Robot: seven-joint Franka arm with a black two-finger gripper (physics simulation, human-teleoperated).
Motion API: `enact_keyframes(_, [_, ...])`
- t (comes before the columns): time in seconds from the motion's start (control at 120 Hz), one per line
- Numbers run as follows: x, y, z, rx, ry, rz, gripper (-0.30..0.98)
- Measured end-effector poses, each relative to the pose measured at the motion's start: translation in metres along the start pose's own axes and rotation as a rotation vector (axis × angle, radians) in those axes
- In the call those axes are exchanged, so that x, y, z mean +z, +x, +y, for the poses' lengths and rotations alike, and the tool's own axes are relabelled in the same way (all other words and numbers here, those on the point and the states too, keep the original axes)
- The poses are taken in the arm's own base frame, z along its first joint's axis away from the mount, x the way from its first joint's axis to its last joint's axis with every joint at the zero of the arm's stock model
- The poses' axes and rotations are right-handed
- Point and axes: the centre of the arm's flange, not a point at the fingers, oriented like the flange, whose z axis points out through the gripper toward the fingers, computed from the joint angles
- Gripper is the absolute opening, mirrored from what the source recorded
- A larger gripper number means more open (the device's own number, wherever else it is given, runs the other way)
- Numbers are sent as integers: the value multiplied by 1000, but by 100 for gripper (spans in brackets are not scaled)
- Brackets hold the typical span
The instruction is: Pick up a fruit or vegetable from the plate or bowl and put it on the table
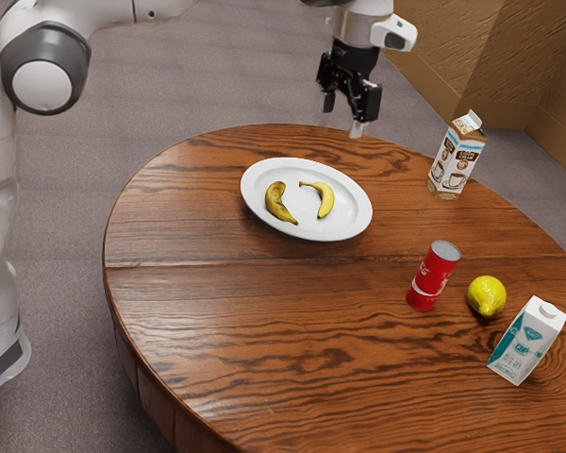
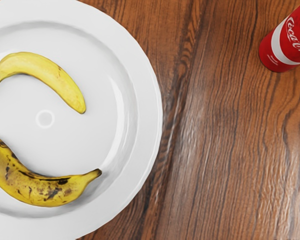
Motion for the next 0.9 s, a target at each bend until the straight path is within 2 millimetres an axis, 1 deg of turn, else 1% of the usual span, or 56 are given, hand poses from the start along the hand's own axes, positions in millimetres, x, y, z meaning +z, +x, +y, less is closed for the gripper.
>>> enact_keyframes(0.108, [9,4,3,1,6,-18,69])
enact_keyframes(0.217, [10,5,3,0,9,-24,69])
enact_keyframes(0.367, [14,8,-3,-9,15,-30,69])
enact_keyframes(0.417, [12,6,-1,17,12,-27,69])
enact_keyframes(0.542, [12,5,0,184,3,-32,69])
enact_keyframes(0.708, [20,8,1,468,-13,-50,69])
enact_keyframes(0.75, [26,11,4,540,-21,-59,69])
enact_keyframes(0.817, [42,17,9,653,-28,-81,68])
enact_keyframes(0.867, [50,21,6,727,-21,-94,68])
enact_keyframes(0.9, [60,25,4,774,-13,-110,68])
